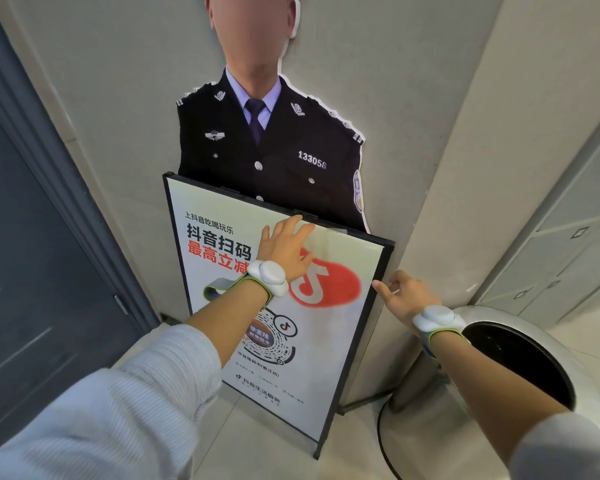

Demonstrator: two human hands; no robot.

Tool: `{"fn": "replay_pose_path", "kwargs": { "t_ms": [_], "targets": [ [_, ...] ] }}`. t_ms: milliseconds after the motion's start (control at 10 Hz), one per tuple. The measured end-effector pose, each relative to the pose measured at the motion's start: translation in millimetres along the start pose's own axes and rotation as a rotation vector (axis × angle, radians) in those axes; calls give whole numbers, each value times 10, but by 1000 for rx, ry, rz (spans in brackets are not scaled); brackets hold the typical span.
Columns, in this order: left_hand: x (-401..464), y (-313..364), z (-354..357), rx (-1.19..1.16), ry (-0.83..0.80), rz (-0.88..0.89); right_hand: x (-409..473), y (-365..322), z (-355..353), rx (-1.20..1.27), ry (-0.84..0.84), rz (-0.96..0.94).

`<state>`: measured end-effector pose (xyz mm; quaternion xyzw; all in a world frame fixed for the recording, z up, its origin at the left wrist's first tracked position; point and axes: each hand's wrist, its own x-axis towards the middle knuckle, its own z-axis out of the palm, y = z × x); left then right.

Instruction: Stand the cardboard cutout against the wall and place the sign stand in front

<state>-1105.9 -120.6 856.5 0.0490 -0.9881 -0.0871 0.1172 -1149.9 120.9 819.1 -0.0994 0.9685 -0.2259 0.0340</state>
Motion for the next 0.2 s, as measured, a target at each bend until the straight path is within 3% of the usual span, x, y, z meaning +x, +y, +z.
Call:
{"fn": "replay_pose_path", "kwargs": {
  "t_ms": [200],
  "targets": [
    [-361,-108,-233,55,41,-13,-264,-325,-161,-61,109,-154]
  ]
}}
